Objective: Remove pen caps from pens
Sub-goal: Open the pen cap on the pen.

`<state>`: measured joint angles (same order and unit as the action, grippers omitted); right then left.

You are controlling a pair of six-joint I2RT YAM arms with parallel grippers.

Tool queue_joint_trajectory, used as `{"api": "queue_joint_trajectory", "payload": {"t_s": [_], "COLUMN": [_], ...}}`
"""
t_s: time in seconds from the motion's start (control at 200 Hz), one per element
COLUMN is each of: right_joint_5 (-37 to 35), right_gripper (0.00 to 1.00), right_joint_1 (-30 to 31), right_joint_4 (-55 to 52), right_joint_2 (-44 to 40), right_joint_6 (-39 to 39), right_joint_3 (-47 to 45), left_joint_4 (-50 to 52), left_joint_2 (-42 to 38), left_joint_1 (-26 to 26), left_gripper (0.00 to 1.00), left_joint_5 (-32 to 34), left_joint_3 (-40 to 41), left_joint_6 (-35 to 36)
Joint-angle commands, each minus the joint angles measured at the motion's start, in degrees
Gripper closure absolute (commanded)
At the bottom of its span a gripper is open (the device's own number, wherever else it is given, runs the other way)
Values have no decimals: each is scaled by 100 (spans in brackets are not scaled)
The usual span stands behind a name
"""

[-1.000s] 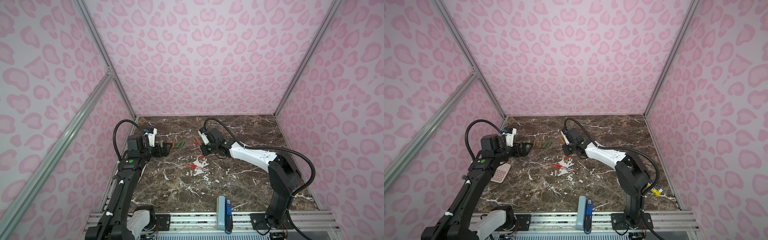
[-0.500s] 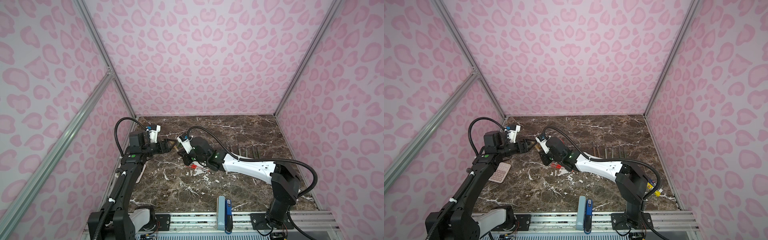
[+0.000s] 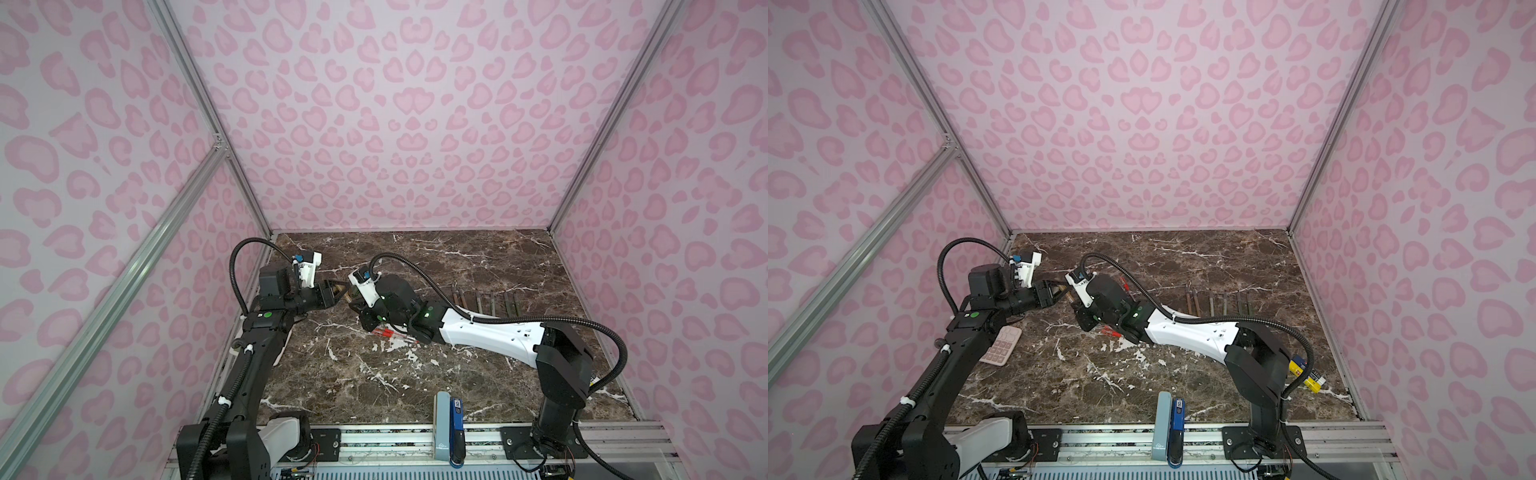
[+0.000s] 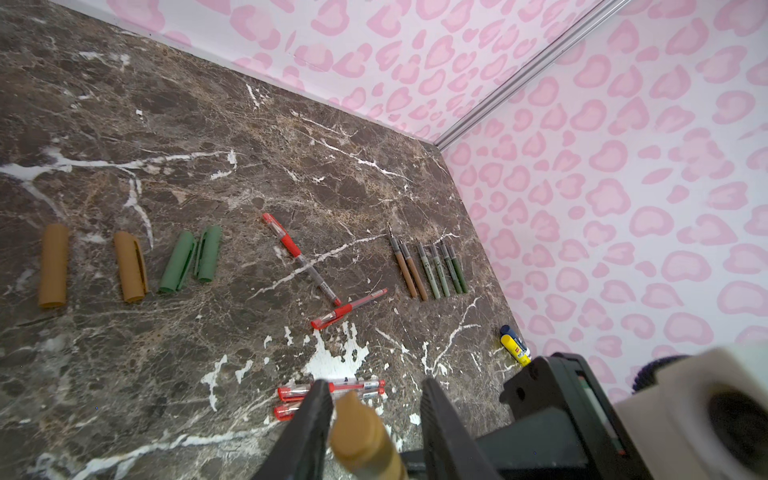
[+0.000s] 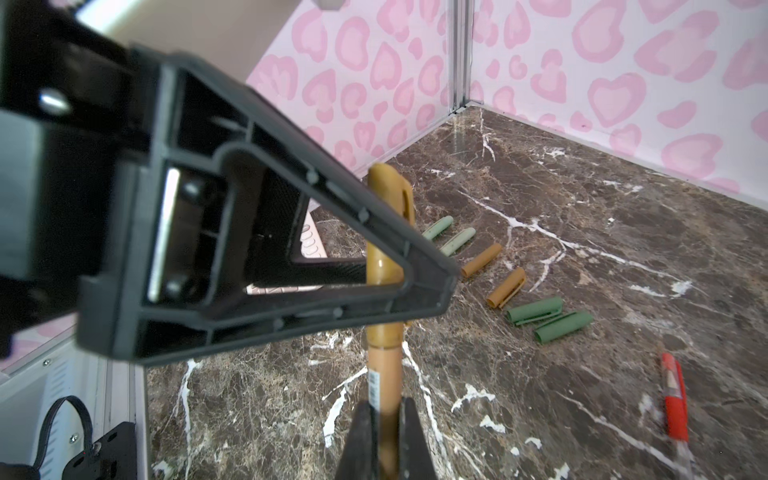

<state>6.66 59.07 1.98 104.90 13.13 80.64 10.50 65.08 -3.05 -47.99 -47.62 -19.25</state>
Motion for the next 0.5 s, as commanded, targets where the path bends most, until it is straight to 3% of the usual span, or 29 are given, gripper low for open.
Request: {"api": "queue_joint_trajectory", "payload": {"t_s": [0.0, 0.11, 0.28, 0.495], "right_joint_5": [-26, -40, -6, 10], "right_gripper": [100, 95, 77, 79], "right_joint_1": [18, 22, 13, -36], "right_joint_4": [195, 68, -1, -48], "right_joint_2": [43, 177, 282, 453], "right_joint_6": [18, 23, -52, -58], "right_joint_3": [4, 132, 187, 372], "left_joint_4": [-210, -182, -195, -162], "left_joint_2": [-80, -108, -189, -210], "left_joint_1": [-6, -10, -8, -13], "left_gripper": [78, 96, 96, 96], "left_joint_5": [-32, 26, 21, 17], "left_joint_3": [71, 51, 52, 87], "left_joint_6": [141, 123, 96, 63]}}
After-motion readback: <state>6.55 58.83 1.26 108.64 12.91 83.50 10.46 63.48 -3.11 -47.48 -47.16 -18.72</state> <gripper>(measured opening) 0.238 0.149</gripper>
